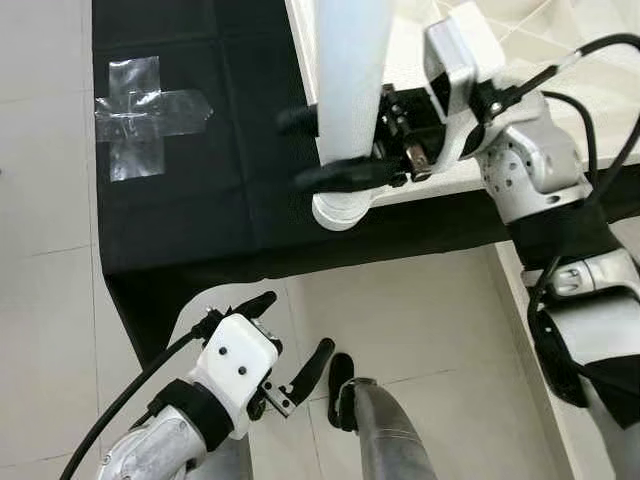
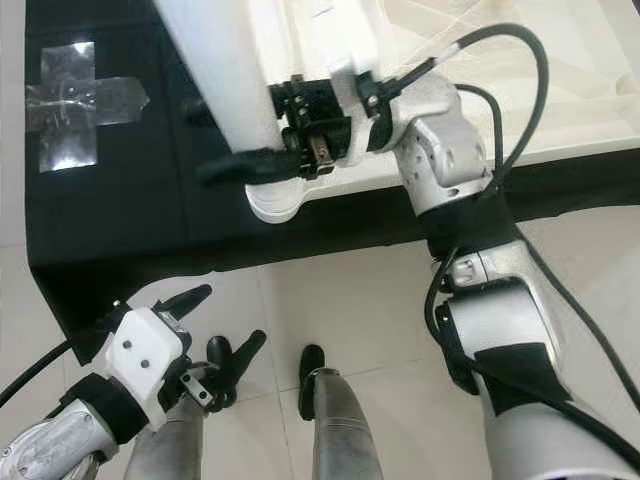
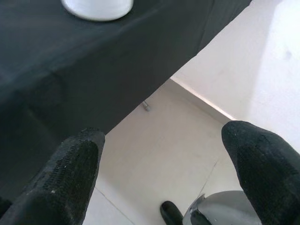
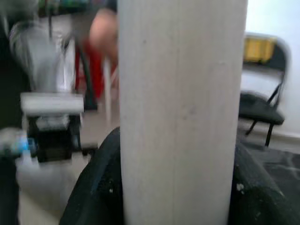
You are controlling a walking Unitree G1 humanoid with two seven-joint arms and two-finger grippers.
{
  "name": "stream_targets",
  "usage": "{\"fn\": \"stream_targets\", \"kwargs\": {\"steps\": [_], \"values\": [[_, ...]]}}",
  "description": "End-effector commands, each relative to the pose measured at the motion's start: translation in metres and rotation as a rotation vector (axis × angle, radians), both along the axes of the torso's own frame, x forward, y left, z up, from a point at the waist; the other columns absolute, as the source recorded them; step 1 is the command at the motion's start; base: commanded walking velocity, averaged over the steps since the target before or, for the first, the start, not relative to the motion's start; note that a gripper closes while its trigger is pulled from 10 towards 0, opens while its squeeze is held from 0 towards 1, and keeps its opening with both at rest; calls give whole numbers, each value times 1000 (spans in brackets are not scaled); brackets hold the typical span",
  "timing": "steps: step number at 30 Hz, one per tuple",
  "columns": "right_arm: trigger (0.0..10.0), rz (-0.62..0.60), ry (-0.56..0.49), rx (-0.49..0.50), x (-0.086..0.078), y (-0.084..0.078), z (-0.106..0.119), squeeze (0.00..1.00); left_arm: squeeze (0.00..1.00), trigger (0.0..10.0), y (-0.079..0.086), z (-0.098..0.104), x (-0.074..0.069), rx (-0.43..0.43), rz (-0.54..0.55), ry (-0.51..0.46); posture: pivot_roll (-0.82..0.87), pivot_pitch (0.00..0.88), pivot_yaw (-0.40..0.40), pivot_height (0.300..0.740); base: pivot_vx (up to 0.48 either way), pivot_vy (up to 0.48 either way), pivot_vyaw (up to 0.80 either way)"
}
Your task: Building children table
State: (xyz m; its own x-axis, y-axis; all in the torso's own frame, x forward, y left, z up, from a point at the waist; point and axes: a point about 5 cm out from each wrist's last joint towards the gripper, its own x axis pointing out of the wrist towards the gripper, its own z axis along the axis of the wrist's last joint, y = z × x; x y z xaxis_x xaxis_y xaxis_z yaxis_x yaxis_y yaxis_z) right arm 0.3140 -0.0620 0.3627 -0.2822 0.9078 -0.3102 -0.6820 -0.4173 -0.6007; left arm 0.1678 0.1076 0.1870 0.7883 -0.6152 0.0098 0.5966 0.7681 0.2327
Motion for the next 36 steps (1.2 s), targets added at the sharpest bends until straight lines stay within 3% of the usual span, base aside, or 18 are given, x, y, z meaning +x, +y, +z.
{"fn": "stream_targets", "kwargs": {"steps": [1, 7, 11, 12, 13, 14, 20, 36], "values": [[10000, -85, 28, -142, 16, 0, -40, 0, 0, 10000, -3, -5, -6, 3, -28, 35, 131, 517, -69, 740, 0, 0, 0], [10000, -117, -5, -95, 21, 4, -33, 0, 0, 10000, -5, -6, -6, 1, -28, 34, 133, 517, -75, 740, 0, 0, 0], [10000, -61, 83, 63, 18, 2, -17, 0, 0, 10000, -4, -7, -6, 1, -24, 38, 133, 515, -76, 740, 0, 0, 0], [10000, -61, 83, 63, 18, 2, -17, 0, 0, 10000, -4, -7, -6, 1, -24, 38, 133, 515, -76, 740, 0, 0, 0], [10000, -37, 139, 181, 19, 0, -5, 0, 0, 10000, -4, -7, -5, 1, -23, 38, 127, 513, -78, 740, 0, 0, 0], [10000, -37, 139, 181, 19, 0, -5, 0, 0, 10000, -4, -7, -5, 1, -23, 38, 127, 513, -78, 740, 0, 0, 0], [10000, -43, 228, 391, 25, -6, 12, 0, 0, 10000, -5, -9, -5, -1, -31, 39, 123, 511, -77, 740, 0, 0, 0], [10000, -198, 297, 581, 40, -8, 6, 0, 0, 10000, -6, -8, -4, 5, -43, 30, 130, 501, -69, 740, 0, 0, 0]]}}
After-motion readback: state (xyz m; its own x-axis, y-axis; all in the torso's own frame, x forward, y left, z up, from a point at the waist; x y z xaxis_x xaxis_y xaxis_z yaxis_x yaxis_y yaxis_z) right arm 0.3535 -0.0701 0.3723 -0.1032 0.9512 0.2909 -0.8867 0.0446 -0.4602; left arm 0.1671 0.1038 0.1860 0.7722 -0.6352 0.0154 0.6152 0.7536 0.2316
